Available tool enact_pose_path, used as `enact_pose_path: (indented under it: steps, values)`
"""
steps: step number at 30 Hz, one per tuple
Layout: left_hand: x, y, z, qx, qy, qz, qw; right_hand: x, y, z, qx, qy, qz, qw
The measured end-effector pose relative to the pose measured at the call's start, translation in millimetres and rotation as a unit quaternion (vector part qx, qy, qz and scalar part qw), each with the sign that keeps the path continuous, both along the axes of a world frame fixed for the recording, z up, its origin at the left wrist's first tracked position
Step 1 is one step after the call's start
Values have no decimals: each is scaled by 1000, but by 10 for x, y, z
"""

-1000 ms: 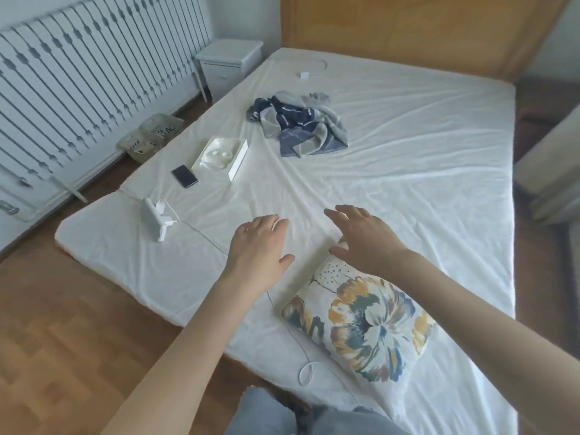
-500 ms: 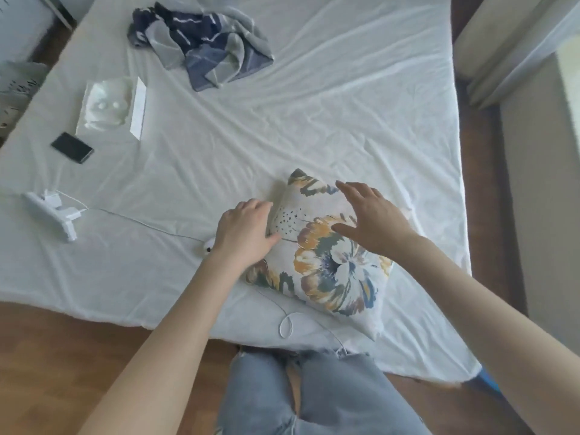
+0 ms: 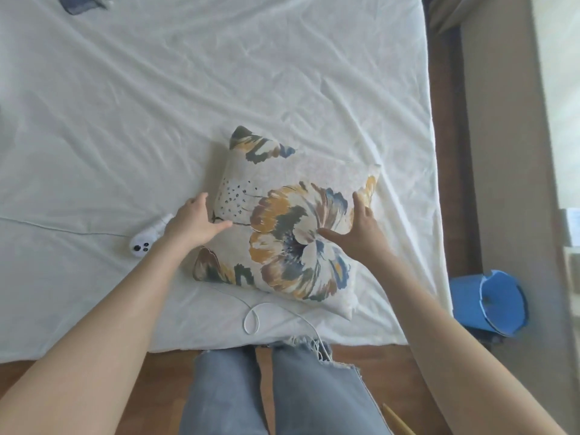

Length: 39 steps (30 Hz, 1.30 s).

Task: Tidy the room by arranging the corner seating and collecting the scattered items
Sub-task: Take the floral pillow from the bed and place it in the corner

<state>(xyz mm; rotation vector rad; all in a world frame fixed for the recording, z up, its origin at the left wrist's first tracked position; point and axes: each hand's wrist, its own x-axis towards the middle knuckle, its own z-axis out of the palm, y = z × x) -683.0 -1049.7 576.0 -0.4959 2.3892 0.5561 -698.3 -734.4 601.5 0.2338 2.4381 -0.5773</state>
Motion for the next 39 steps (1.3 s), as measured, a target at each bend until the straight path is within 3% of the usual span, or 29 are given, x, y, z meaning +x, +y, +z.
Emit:
enact_pose_path:
  steps: [5, 11, 16, 20, 23, 26, 33, 39]
  values:
    - [-233, 73, -468, 60, -46, 101, 992, -30, 200, -418, -23, -45, -155, 987]
    - [-469, 66, -812, 44, -93, 104, 989, -163, 285, -915, -22, -116, -273, 955]
    - [-501, 80, -1017, 79, -139, 135, 978, -220, 237, -1184, -99, -152, -386, 905]
    - [-424, 138, -1168, 129, -149, 191, 962, -134, 279, -1332, -92, -126, -347, 925]
    - [-400, 168, -1226, 144, -131, 213, 957, -181, 288, -1370, -120, -130, -385, 906]
    - [-364, 263, -1220, 120, -93, 214, 965, -215, 214, -1302, -140, -126, -441, 878]
    - [-133, 407, -972, 66, -9, 208, 976, -46, 119, -1053, -108, -31, -417, 902]
    - [207, 325, -333, -12, 37, 185, 982, -4, 92, -355, -135, 19, -374, 917]
